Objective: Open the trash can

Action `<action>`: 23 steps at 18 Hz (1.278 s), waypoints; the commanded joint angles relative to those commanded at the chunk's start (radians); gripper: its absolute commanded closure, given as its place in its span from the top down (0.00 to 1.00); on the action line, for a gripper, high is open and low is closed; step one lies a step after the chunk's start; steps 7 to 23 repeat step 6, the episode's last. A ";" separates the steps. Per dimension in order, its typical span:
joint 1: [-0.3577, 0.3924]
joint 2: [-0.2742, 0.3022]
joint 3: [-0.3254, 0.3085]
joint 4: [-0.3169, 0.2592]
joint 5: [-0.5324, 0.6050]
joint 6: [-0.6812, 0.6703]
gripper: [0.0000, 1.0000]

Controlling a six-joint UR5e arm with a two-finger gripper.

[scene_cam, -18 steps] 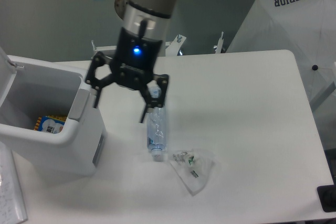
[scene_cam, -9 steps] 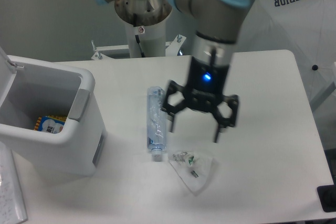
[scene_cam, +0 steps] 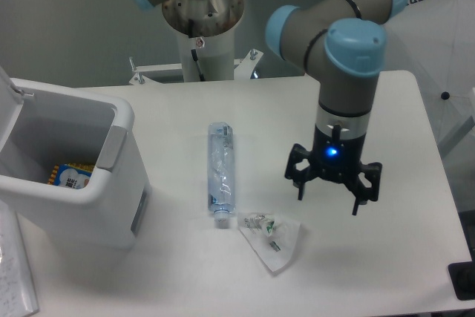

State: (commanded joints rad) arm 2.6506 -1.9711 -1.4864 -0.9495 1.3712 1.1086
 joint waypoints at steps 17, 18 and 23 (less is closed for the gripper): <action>-0.003 -0.020 0.038 -0.100 0.183 0.189 1.00; -0.003 -0.020 0.038 -0.100 0.183 0.189 1.00; -0.003 -0.020 0.038 -0.100 0.183 0.189 1.00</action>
